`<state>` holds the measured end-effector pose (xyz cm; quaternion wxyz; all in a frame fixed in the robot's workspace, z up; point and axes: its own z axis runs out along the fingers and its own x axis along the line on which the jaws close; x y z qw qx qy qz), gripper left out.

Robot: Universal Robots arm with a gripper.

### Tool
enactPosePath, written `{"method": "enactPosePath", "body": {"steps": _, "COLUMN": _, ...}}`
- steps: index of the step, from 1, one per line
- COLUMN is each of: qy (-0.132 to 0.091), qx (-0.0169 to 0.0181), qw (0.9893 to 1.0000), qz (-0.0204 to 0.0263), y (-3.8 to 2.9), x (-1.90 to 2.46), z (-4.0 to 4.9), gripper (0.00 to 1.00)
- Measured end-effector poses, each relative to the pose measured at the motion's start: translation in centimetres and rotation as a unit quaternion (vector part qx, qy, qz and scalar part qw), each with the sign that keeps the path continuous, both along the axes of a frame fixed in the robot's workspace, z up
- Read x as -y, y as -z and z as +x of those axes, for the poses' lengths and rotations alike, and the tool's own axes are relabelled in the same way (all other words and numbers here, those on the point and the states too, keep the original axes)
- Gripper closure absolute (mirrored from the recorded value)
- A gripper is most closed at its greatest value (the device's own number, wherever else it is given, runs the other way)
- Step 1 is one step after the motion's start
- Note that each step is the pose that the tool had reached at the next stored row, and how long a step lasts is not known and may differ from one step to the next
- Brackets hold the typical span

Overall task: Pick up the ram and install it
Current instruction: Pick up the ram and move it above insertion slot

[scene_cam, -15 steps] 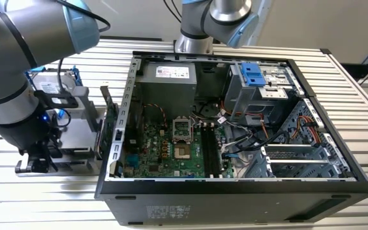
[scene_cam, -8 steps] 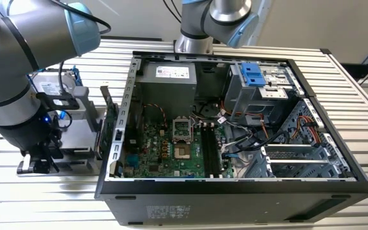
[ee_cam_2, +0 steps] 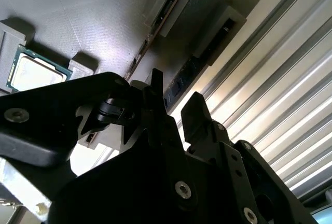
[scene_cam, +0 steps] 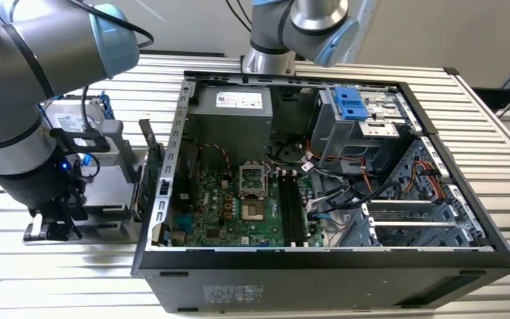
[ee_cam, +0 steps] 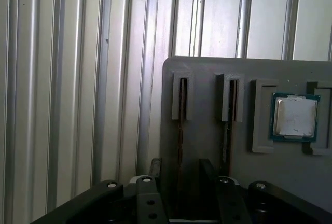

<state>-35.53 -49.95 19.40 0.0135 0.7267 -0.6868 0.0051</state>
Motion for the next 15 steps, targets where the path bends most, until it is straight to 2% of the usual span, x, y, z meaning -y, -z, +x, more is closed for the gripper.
{"method": "enactPosePath", "body": {"steps": 1, "qy": 0.000, "qx": 0.0000, "qw": 1.0000, "qz": 0.0000, "y": 0.00, "x": 0.00, "z": 0.00, "gripper": 1.00}}
{"method": "enactPosePath", "body": {"steps": 2, "qy": 0.000, "qx": 0.0000, "qw": 1.0000, "qz": 0.0000, "y": 0.00, "x": 0.00, "z": 0.00, "gripper": 0.00}}
{"method": "enactPosePath", "body": {"steps": 8, "qy": 0.000, "qx": 0.0000, "qw": 1.0000, "qz": 0.0000, "y": 0.01, "x": 0.00, "z": 0.00, "gripper": 0.00}}
{"method": "enactPosePath", "body": {"steps": 9, "qy": 0.000, "qx": 0.0000, "qw": 1.0000, "qz": 0.0000, "y": 0.02, "x": 0.00, "z": 0.00, "gripper": 1.00}}
{"method": "enactPosePath", "body": {"steps": 15, "qy": 0.000, "qx": 0.0000, "qw": 1.0000, "qz": 0.0000, "y": 0.03, "x": 0.00, "z": 0.00, "gripper": 1.00}}
